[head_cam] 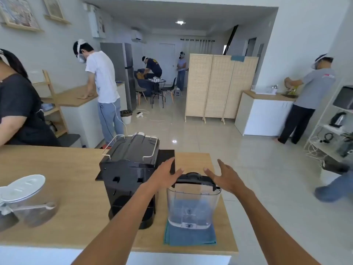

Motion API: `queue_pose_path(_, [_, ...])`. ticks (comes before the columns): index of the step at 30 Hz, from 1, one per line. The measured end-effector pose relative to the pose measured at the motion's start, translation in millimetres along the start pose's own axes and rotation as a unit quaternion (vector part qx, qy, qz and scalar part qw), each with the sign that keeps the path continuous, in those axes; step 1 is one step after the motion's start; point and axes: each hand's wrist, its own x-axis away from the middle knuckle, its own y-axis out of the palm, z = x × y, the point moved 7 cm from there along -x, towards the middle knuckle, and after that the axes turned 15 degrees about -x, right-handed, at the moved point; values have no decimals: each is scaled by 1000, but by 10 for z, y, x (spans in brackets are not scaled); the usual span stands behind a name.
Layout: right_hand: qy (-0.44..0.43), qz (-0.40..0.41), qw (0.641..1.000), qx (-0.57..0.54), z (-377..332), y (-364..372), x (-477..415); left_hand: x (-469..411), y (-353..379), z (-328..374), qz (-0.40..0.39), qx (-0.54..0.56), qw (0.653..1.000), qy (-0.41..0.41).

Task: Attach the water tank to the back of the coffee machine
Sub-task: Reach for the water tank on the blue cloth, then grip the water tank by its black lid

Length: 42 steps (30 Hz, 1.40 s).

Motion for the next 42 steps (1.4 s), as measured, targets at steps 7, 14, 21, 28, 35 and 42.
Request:
queue_pose_path(7, [17,-56,992,-116,111,246,115,-48,470,-472,-15,143,979,-147])
queue_pose_path(14, [-35,-29,980,-192,182,243,89,-41,444,-579,75,170,972,-147])
queue_pose_path(21, [-108,10,969,-223,139,175,110,-35,320,-616,143,173,969,-101])
queue_pose_path(28, [-144,49,957,-246,73,178,202,33,241,-489,230,157,958,-71])
queue_pose_path(35, [-122,102,941,-298,16,210,279,115,292,-310,255,92,960,-67])
queue_pose_path(42, [-115,93,936,-318,77,247,223,43,418,-357,215,247,941,-88])
